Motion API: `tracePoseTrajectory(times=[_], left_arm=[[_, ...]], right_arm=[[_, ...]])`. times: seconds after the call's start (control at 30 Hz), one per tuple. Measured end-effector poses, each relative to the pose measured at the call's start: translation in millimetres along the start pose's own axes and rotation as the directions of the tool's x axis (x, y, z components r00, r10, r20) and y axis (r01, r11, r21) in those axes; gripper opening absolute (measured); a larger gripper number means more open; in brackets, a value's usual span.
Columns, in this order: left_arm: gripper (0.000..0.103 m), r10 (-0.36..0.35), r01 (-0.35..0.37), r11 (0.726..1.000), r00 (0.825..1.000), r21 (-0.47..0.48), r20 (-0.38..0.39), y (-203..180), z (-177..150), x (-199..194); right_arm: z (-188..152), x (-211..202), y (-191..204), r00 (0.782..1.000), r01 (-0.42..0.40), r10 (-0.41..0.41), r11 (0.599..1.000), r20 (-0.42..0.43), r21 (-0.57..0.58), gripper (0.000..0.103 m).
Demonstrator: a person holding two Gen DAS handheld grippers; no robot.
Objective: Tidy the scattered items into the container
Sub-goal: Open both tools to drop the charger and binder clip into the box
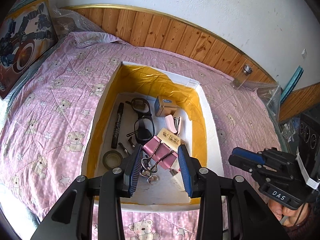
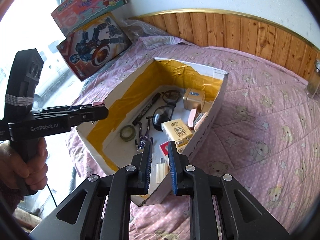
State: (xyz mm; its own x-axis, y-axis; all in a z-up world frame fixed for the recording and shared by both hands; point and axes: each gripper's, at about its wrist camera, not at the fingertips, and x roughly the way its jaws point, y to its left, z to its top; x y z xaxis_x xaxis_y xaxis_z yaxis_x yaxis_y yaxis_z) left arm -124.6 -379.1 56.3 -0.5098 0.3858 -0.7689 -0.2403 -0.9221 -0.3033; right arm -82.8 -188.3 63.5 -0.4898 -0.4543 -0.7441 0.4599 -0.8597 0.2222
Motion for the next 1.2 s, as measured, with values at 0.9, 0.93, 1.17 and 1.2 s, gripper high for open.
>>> tracePoseTrajectory(times=[0.9,0.93,1.17,1.2], left_arm=[[0.05,0.128,-0.125,0.991,0.99,0.048,-0.064,0,-27,6],[0.05,0.126,-0.123,0.991,0.99,0.05,-0.062,-1,-27,4],[0.05,0.128,-0.126,0.991,0.991,0.049,-0.041,-5,-29,-8],[0.05,0.127,-0.126,0.991,0.991,0.048,-0.037,-4,-30,-11]], right_arm=[[-15,13,41,0.996,-0.004,-0.005,0.995,-0.087,-0.1,0.037],[-15,12,42,0.996,-0.001,-0.008,0.995,-0.089,-0.102,0.04],[-22,10,47,0.985,0.106,-0.123,0.984,-0.118,-0.14,0.052],[-23,9,46,0.983,0.119,-0.137,0.982,-0.119,-0.143,0.053]])
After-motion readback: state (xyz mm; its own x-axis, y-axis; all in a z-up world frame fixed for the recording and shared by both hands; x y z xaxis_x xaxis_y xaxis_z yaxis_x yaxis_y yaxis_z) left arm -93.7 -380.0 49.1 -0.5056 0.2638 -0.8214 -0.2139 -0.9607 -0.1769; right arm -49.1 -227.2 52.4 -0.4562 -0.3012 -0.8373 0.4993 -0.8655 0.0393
